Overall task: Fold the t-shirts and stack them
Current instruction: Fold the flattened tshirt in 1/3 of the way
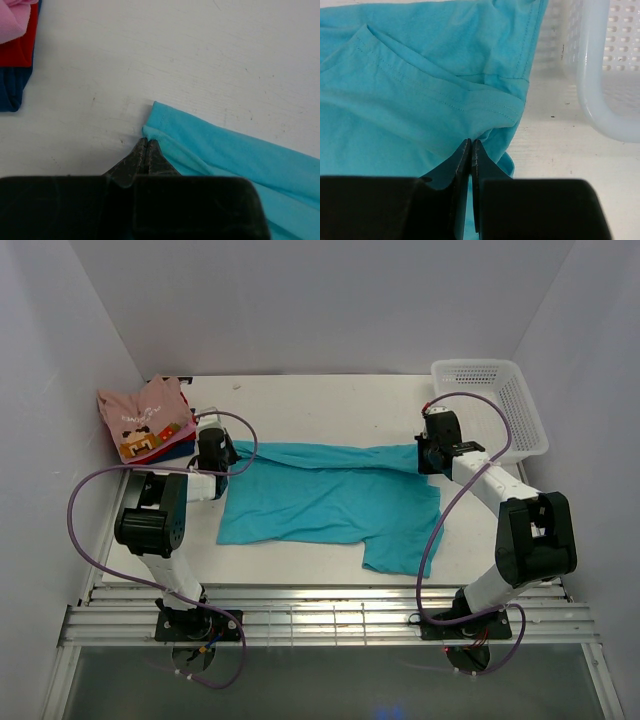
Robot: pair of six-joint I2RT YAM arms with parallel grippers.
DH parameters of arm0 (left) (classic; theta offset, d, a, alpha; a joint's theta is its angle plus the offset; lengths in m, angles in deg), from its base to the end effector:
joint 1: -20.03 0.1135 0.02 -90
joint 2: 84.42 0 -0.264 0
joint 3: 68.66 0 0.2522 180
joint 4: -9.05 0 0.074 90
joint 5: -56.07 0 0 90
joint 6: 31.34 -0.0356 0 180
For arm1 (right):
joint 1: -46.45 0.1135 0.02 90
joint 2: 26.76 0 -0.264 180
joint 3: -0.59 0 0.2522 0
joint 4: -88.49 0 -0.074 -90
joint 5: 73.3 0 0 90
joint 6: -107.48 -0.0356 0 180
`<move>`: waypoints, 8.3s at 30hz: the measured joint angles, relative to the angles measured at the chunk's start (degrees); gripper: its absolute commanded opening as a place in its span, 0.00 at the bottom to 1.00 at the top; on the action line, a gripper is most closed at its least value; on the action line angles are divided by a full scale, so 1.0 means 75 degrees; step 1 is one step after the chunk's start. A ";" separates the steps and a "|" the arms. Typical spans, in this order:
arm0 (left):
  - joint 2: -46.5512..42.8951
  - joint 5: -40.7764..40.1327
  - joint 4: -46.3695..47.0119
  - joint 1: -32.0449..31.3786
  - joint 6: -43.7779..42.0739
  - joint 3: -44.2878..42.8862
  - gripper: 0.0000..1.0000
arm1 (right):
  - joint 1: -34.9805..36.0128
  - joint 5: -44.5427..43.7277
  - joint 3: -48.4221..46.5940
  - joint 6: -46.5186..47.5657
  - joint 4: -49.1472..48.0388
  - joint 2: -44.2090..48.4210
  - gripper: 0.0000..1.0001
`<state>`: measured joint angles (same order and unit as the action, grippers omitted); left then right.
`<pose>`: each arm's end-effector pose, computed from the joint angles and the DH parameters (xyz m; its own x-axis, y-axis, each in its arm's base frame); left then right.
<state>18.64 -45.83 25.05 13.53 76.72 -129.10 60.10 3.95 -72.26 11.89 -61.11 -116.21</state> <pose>0.3610 -0.0337 0.1511 -0.4008 -0.2596 -0.8786 -0.2068 0.9599 -0.1893 0.3257 0.0710 0.2259 -0.7155 -0.0760 -0.6945 -0.0143 0.9955 -0.0942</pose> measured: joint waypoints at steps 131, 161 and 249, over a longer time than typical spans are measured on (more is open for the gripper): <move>0.2057 0.1740 -0.1169 -0.5470 0.1288 -0.3112 0.27 | 0.1792 0.0632 0.2040 -0.1227 0.0758 0.2672 0.43; 0.2060 0.1102 -0.1163 -0.5980 0.0991 -0.3042 0.27 | 0.1792 -0.0286 0.1577 -0.0411 -0.0772 0.0373 0.13; 0.0300 0.1142 -0.0819 -0.6091 0.1259 -0.1411 0.29 | 0.2241 -0.1495 0.1635 -0.2509 0.3928 0.2876 0.38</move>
<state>20.89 -37.26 18.91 -32.16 86.17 -139.68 76.90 -7.27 -60.00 -6.93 -31.64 -94.64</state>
